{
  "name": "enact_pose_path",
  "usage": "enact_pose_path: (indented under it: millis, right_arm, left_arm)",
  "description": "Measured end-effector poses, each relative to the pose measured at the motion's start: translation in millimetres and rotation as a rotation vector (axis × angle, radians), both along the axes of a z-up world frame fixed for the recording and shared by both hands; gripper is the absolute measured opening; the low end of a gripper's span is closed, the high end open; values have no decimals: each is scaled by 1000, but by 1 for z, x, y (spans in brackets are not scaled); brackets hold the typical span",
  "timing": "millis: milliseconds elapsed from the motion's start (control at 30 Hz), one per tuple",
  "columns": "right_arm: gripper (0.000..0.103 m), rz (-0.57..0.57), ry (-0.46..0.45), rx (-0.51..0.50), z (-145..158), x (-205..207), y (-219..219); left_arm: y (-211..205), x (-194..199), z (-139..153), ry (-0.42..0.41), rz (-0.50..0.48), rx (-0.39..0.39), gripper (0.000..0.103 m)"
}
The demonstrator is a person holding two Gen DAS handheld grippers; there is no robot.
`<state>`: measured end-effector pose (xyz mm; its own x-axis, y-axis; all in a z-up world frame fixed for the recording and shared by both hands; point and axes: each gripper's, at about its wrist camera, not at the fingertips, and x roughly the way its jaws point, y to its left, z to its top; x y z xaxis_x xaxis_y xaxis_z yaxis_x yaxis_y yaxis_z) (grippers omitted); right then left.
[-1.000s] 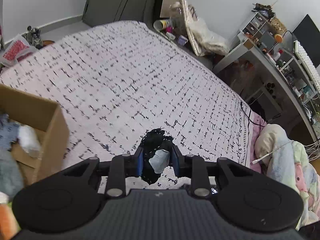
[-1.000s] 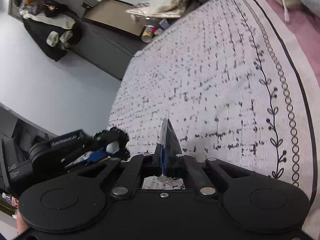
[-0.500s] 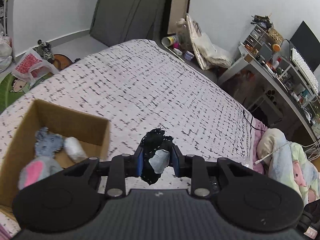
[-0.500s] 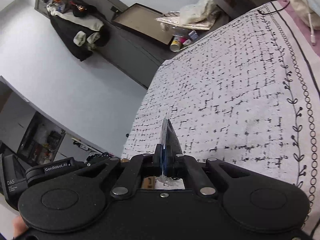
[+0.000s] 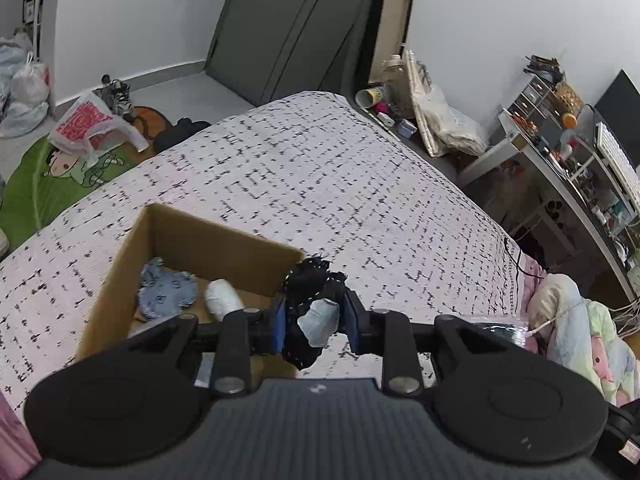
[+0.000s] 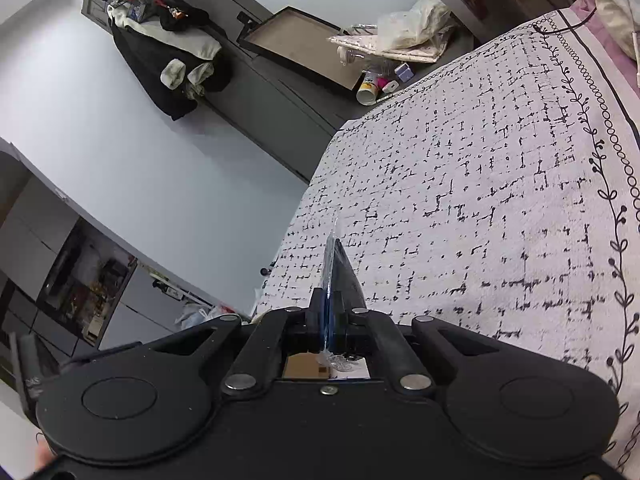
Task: Organize soft objects
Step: 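Carry the black item and bag over the box with both grippers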
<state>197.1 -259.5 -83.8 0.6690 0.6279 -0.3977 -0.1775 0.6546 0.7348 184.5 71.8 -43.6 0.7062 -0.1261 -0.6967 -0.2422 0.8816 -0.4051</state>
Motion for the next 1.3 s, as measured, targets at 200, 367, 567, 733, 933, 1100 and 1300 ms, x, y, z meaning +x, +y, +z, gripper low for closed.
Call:
enact_pose_path:
  millis: [200, 367, 567, 733, 933, 1100, 1300]
  right_arm:
    - [2, -11, -7, 2, 6, -9, 9]
    - [2, -21, -8, -1, 10, -15, 18]
    - [2, -33, 2, -24, 12, -21, 34]
    - [2, -38, -4, -38, 20, -28, 46]
    - [2, -43, -7, -43, 27, -33, 59]
    - [2, -29, 10, -63, 29, -31, 79]
    - [2, 11, 6, -76, 30, -31, 106]
  left_arm:
    - [23, -10, -7, -5, 17, -22, 28]
    - [43, -19, -11, -13, 41, -38, 28]
    - [55, -21, -14, -30, 38, -16, 28]
    - [62, -19, -17, -42, 21, -33, 28]
    - [70, -18, -32, -56, -3, -79, 28]
    - [77, -13, -41, -57, -18, -85, 28]
    - [92, -5, -50, -61, -44, -71, 29]
